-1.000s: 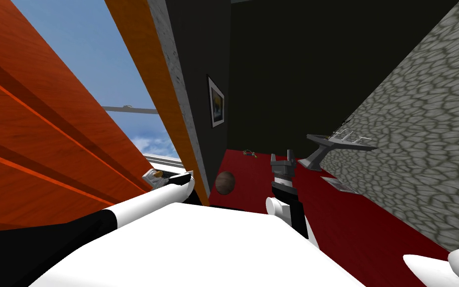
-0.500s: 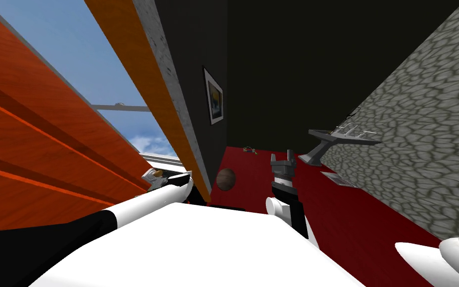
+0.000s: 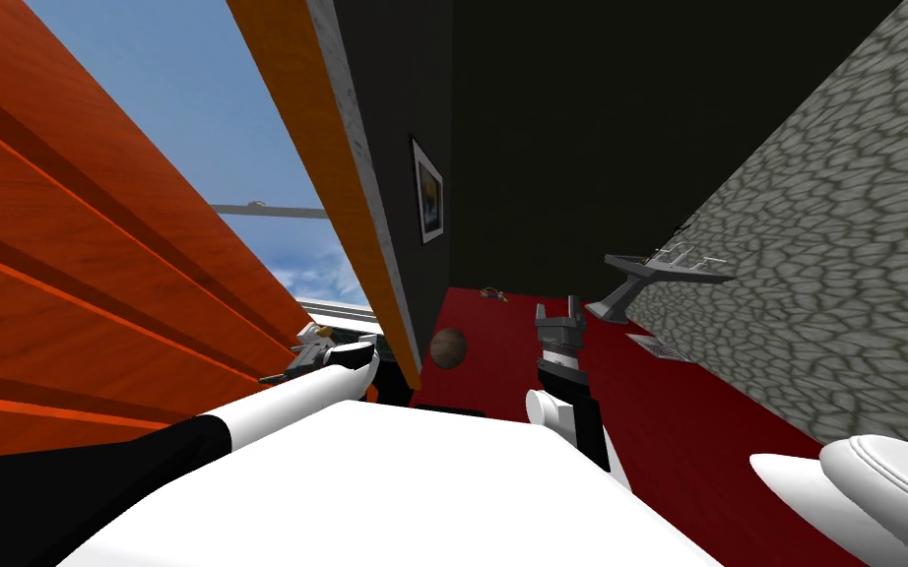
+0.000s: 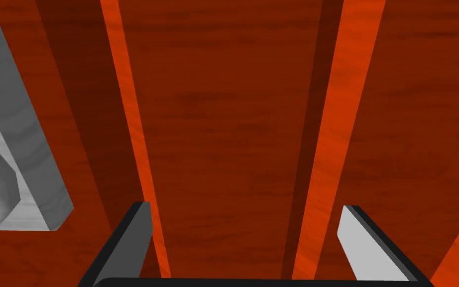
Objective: Push the door open
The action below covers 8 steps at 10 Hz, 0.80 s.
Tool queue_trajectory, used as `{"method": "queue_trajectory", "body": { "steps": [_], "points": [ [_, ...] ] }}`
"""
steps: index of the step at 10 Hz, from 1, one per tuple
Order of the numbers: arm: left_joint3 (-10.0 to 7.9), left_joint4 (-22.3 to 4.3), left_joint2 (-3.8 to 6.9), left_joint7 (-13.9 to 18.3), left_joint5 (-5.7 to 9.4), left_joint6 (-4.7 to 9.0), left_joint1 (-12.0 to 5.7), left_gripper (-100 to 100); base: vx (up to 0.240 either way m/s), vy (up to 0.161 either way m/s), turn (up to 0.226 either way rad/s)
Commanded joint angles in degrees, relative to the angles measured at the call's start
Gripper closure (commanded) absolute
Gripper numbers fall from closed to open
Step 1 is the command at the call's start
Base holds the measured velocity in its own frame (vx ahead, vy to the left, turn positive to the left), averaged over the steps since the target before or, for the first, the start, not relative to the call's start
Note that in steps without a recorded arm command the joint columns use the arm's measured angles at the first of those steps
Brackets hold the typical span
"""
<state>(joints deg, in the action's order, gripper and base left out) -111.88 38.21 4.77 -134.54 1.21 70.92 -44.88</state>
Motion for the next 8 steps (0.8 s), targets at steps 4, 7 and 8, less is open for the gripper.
{"method": "queue_trajectory", "body": {
  "steps": [4, 7, 8],
  "points": [
    [-0.45, 0.47, 1.0, -1.39, 2.84, 2.31, -0.26, -100, -0.11, 0.131, -0.043],
    [-3.57, 0.16, 0.5, -1.77, 3.55, 2.77, -1.41, -100, 0.088, 0.069, -0.079],
    [-4.67, 0.01, 0.3, -1.86, 3.73, 2.89, -1.94, -100, 0.156, 0.018, -0.097]
  ]
}}
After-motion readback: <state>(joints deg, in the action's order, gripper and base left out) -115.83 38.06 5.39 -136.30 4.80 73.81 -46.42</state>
